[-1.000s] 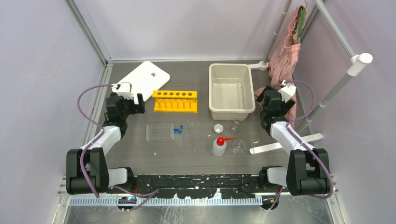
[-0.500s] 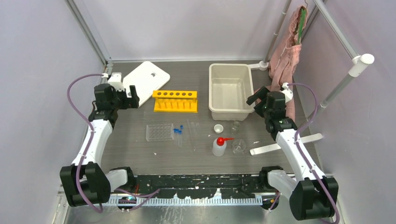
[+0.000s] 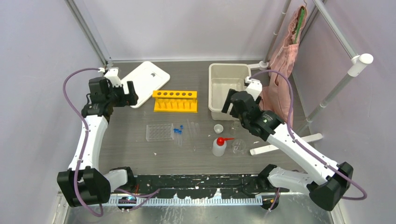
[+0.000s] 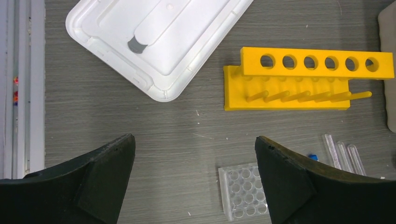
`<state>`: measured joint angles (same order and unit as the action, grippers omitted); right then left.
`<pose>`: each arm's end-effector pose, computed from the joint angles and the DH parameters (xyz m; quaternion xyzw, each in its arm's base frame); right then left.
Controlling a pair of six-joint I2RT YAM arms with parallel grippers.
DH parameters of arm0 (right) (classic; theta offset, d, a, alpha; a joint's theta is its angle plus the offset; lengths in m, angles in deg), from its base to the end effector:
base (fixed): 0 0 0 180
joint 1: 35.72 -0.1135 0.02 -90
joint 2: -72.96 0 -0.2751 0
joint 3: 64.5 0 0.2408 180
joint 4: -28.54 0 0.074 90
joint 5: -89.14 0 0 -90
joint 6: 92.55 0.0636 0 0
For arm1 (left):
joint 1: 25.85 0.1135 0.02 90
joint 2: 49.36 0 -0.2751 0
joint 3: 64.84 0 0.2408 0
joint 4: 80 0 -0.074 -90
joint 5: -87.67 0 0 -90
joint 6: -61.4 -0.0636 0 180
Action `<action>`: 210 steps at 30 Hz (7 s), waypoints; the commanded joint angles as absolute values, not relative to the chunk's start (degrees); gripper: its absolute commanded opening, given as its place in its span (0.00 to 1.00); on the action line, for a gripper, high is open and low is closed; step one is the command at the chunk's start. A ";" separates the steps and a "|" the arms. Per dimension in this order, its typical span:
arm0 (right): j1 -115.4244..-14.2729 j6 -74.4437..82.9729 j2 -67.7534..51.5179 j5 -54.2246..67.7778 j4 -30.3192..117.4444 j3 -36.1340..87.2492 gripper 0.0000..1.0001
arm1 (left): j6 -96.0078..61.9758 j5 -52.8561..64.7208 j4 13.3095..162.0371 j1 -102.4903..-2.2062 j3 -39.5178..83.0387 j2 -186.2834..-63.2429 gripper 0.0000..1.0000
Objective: Organize the chemistry lab equipment
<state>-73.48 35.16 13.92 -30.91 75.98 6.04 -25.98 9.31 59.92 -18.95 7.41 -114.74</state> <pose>0.1926 0.1089 0.3217 0.1174 0.8604 0.0860 0.4884 0.2582 0.0183 0.3177 -0.0246 0.8761 -0.0715 0.4761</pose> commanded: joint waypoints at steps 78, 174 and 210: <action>-87.44 35.51 -35.40 -15.78 81.46 44.09 0.09 | -31.91 27.76 37.87 -18.54 19.24 -113.86 0.98; -86.69 36.82 -52.17 16.44 95.17 94.13 0.37 | -41.99 55.94 34.19 -18.64 12.55 -112.74 0.00; -83.77 9.75 -33.58 -27.36 51.67 58.51 0.01 | -27.19 36.19 33.39 -13.74 20.28 -122.88 1.00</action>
<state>-83.07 15.10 -35.26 -21.90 66.61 61.49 -28.80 37.94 34.09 -15.08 17.77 -122.54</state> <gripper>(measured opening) 0.299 0.996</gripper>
